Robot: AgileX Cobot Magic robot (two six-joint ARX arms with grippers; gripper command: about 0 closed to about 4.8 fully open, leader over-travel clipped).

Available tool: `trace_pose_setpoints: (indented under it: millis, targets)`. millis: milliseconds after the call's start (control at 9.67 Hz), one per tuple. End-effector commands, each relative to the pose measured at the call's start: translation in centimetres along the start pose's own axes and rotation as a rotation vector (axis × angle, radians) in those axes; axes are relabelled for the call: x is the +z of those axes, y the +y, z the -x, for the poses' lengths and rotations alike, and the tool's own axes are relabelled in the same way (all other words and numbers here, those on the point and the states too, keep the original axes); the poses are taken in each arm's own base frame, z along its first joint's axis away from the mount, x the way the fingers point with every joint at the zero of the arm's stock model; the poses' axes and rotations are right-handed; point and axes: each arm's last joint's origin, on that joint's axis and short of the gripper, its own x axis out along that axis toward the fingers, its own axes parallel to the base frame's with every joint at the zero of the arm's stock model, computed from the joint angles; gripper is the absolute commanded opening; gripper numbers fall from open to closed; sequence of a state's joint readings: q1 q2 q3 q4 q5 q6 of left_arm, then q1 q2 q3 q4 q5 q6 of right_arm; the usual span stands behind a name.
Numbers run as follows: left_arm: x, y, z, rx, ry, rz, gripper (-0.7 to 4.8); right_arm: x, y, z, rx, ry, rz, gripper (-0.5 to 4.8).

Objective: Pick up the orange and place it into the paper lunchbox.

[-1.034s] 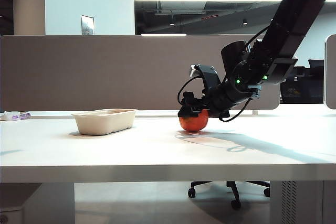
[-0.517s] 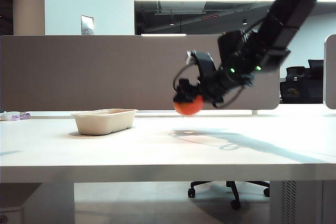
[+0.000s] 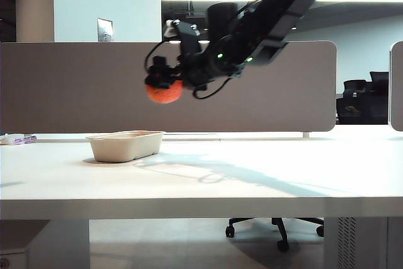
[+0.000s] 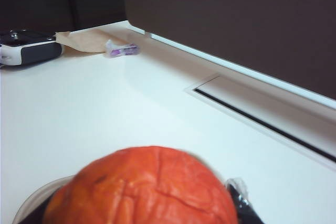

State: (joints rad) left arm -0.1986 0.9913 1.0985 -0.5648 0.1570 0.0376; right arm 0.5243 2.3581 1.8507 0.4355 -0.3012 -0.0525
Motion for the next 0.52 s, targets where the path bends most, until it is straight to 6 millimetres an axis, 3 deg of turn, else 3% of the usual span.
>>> trace_pose_setpoints:
  millis: [103,310,414,517]
  targets:
    - [0.4,0.0,0.2,-0.003,-0.031,-0.012,-0.07,-0.6,2.8,-4.0,0.044,-0.030,0.012,2.64]
    - [0.4,0.0,0.2,-0.003,-0.030,-0.012,-0.07,-4.8,3.5,-6.2,0.029,0.039,-0.006,2.90]
    - [0.4,0.0,0.2,-0.003,-0.029,-0.012,-0.07,-4.9,3.6,-6.3,0.047,0.045,-0.008,4.06]
    - [0.4,0.0,0.2,-0.003,-0.028,-0.011,-0.07,-4.9,3.7,-6.3,0.054,0.045,-0.009,4.66]
